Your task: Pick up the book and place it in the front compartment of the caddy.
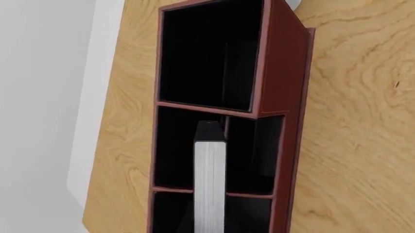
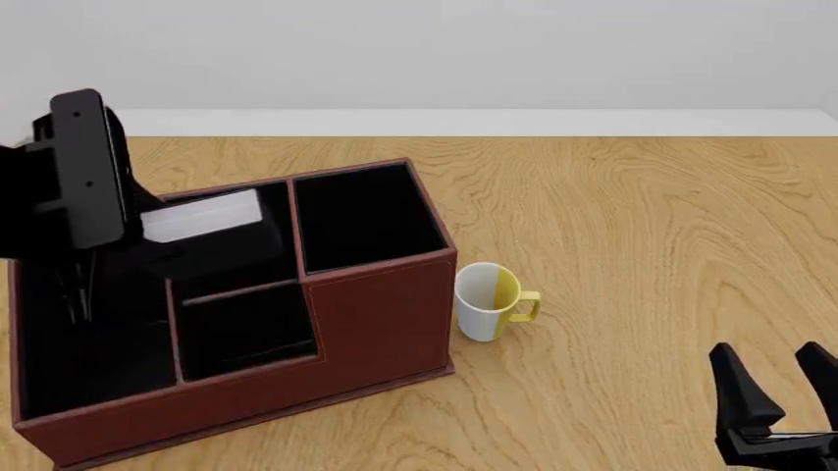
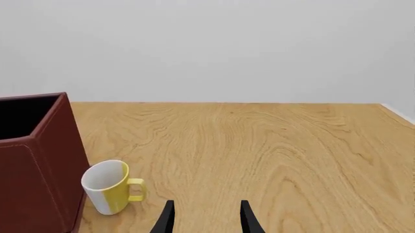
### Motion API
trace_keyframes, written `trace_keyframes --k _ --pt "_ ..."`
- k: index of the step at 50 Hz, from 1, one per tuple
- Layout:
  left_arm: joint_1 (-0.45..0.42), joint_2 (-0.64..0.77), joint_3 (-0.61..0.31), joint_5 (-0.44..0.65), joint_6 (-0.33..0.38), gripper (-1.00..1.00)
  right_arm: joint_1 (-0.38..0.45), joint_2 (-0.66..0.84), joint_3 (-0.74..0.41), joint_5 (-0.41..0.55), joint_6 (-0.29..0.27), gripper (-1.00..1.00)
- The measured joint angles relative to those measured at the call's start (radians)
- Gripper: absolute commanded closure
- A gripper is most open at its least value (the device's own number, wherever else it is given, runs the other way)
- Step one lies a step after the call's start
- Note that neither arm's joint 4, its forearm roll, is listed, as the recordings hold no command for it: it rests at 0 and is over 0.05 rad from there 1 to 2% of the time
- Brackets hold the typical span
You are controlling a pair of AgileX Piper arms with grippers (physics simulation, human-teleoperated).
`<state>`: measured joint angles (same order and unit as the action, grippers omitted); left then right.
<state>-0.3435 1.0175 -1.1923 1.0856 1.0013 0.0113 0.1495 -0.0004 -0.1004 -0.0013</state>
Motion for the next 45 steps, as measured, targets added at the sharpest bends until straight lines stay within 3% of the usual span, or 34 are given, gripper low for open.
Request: trace_keyframes --k 45 --pt "0.038 0.066 0.117 -0.144 0.009 1.00 -0.015 0.053 0.000 -0.044 -0.005 -1.00"
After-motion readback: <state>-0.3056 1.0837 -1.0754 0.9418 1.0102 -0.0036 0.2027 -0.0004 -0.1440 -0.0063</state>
